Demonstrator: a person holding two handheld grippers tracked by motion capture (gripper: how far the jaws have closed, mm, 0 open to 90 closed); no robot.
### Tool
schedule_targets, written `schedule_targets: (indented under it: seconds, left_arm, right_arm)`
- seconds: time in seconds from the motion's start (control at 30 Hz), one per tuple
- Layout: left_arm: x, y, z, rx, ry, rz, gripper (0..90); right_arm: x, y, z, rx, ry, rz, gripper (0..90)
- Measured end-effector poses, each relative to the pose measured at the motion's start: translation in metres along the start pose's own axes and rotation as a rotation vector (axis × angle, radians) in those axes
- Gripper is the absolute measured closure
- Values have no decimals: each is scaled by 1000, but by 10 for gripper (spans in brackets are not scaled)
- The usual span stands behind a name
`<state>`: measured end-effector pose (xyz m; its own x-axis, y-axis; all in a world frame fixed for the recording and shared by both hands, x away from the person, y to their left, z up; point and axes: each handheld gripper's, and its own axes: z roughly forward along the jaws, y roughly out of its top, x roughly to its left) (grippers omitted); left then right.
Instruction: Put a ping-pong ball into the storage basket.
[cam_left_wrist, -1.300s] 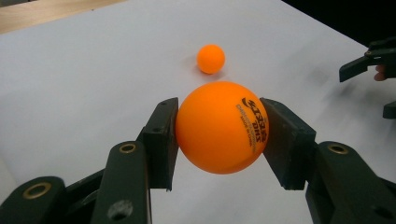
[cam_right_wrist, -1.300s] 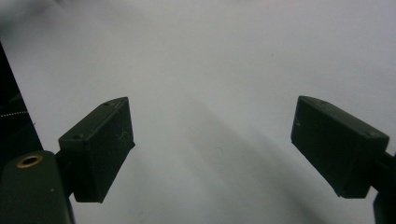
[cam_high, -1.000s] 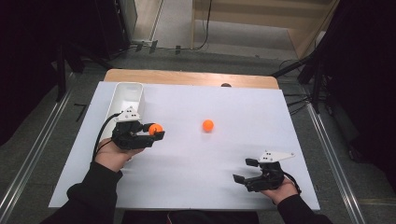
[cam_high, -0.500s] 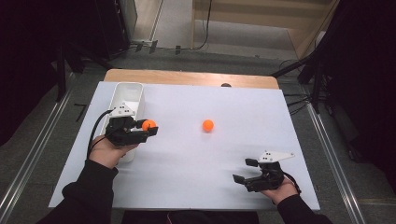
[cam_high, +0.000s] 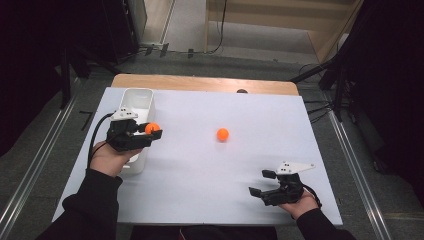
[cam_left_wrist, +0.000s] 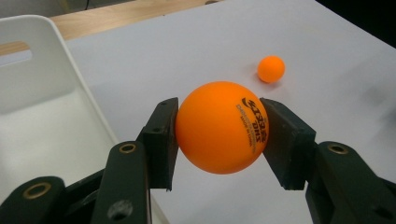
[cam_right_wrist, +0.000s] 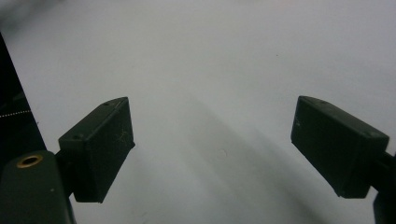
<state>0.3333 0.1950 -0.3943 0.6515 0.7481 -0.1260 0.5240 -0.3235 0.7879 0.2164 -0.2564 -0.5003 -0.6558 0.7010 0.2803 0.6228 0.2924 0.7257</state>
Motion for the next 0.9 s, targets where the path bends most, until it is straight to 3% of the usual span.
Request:
schedule_targets:
  seconds: [0.17,0.3,0.53,0.9]
  left_arm:
    - [6,0,-3,-3,44,4,504]
    - [13,1,-5,-13,47,-36,504]
    - [22,0,-8,-14,72,-53,504]
    - [34,-2,-10,-21,161,-80,504]
  right_arm:
    - [-1,0,0,-5,-3,1,116]
    - [-1,0,0,-2,-4,7,116]
    - [-1,-1,-1,-4,-6,7,116]
    - [-1,-1,-1,-9,-12,1,116]
